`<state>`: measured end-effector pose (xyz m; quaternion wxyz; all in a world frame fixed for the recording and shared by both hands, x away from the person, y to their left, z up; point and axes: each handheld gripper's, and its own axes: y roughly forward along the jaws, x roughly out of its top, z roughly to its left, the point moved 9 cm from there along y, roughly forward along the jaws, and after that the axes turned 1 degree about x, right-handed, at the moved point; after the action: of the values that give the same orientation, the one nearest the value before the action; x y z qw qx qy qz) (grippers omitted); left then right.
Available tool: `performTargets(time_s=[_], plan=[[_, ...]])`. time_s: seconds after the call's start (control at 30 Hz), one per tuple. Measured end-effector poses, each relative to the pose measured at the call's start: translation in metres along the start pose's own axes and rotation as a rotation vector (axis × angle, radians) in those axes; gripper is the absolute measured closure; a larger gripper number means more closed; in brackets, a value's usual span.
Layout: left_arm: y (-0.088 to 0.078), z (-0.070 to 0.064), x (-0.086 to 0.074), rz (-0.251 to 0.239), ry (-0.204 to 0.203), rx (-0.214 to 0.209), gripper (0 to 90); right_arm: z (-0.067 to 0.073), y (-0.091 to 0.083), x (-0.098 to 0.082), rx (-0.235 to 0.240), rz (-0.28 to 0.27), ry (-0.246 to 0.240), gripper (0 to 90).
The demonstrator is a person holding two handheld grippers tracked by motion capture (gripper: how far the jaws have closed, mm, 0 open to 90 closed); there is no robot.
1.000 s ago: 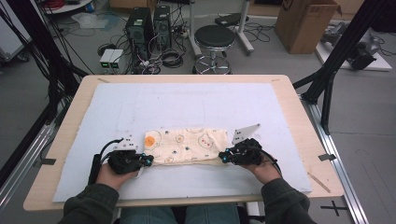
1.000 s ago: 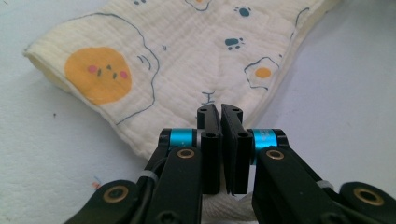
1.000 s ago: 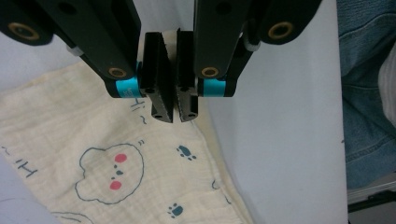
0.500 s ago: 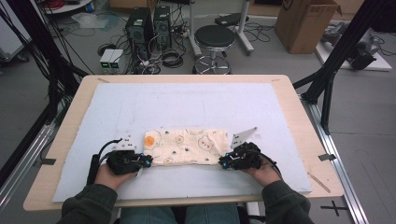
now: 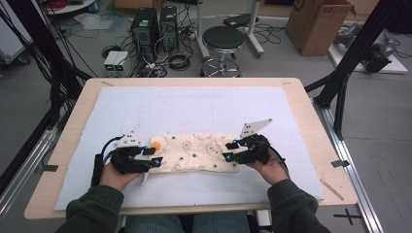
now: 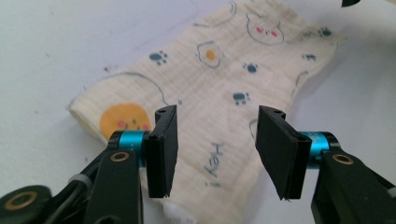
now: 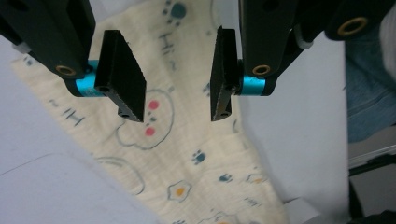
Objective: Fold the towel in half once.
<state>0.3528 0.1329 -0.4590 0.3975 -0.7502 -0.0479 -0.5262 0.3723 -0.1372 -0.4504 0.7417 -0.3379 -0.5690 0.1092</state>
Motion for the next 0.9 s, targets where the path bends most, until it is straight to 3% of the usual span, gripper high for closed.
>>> performTargets(time_s=[0.2,0.37,0.53,0.8,0.9], plan=[[0.011,0.005,0.015,-0.018,0.005,0.016,50.5,-0.013,0.015,0.016,-0.034,0.005,0.014,59.4],[0.019,0.011,0.021,-0.023,-0.015,0.030,66.9,-0.021,0.026,0.026,-0.045,0.016,0.022,72.9],[0.026,0.016,0.032,-0.016,-0.017,0.031,88.7,-0.027,0.036,0.037,-0.058,0.033,0.025,88.8],[0.054,0.022,0.038,-0.026,-0.068,0.028,89.6,-0.035,0.066,0.055,-0.030,0.021,0.083,89.5],[0.064,0.024,0.036,-0.002,-0.068,0.030,89.6,-0.036,0.080,0.061,-0.022,0.027,0.091,89.5]])
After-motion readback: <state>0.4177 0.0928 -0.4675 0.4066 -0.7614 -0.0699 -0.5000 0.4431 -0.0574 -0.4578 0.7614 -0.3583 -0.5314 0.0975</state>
